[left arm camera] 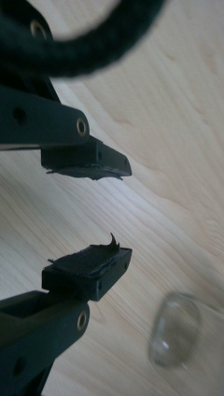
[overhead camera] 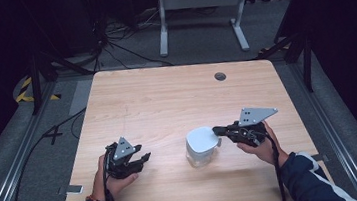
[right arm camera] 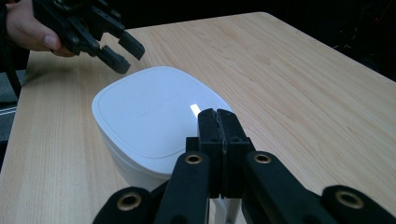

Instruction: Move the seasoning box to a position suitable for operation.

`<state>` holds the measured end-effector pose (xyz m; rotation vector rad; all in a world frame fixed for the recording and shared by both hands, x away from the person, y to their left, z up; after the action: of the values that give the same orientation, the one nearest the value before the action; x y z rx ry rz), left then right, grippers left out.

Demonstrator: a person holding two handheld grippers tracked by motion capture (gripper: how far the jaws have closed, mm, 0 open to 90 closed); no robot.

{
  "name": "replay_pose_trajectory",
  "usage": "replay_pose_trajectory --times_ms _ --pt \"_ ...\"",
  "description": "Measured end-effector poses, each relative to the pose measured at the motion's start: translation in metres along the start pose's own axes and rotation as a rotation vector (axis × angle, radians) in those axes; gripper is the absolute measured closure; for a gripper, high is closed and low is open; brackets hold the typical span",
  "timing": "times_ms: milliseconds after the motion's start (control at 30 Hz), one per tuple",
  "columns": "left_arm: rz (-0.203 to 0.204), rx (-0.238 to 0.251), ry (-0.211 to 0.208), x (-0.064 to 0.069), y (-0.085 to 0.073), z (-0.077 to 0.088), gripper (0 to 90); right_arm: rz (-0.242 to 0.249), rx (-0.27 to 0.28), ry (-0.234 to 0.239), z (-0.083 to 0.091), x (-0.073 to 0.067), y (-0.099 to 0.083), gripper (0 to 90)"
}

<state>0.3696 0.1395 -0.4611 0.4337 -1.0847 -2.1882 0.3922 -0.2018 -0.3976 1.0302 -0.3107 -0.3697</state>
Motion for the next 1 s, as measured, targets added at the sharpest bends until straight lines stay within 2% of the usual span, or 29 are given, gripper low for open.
replay_pose_trajectory --times_ms 67,100,133,167,200,267,367,400,500,567,667,733,1000 --pt "-0.030 0.011 0.002 0.004 0.008 0.003 62.9 0.002 -0.001 -0.002 0.000 0.000 0.000 90.0" --pt "-0.030 0.011 0.002 0.004 0.008 0.003 65.4 -0.001 -0.002 -0.003 0.000 0.000 -0.001 90.0" --pt "-0.047 0.013 -0.007 0.010 0.012 0.003 68.5 -0.002 0.000 -0.003 0.000 0.001 -0.001 90.0" --pt "-0.047 0.013 -0.007 0.010 0.012 0.003 69.7 -0.006 0.000 -0.001 0.001 0.000 -0.001 90.0" --pt "-0.078 0.019 -0.014 0.017 0.018 0.002 71.4 -0.006 0.000 -0.004 0.001 0.001 -0.002 90.0" --pt "-0.105 0.017 -0.018 0.024 0.023 0.001 74.4 -0.008 -0.006 -0.001 0.002 0.002 -0.002 90.0" --pt "-0.125 0.020 -0.035 0.031 0.029 -0.001 77.2 -0.001 -0.002 -0.007 0.002 0.001 -0.003 90.0" --pt "-0.148 0.024 -0.042 0.039 0.035 -0.004 79.2 0.003 0.000 -0.005 0.001 0.001 -0.003 90.0" --pt "-0.179 0.037 -0.067 0.051 0.046 -0.008 84.8 0.001 -0.003 -0.007 0.001 0.001 -0.003 90.0" --pt "-0.195 0.039 -0.065 0.054 0.049 -0.010 88.6 -0.001 -0.004 -0.007 0.002 0.001 -0.003 90.0" --pt "-0.240 0.045 -0.088 0.066 0.061 -0.016 89.4 -0.002 -0.005 0.001 0.001 0.002 -0.004 90.0" --pt "-0.247 0.055 -0.102 0.070 0.065 -0.019 89.6 -0.003 -0.002 0.004 0.001 0.002 -0.004 90.0" --pt "-0.252 0.086 -0.112 0.076 0.078 -0.022 89.7 0.004 -0.009 0.004 0.001 0.002 -0.005 90.0"
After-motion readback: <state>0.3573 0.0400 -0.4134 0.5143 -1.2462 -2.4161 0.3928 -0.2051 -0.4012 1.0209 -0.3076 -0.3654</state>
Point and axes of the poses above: each handheld gripper's, and its own axes: z roughly backward along the jaws, y roughly out of its top, x roughly to its right, the point moved 4 cm from there along -z, roughly forward along the jaws, and after that the axes turned 1 degree about -x, right-handed, at the moved point
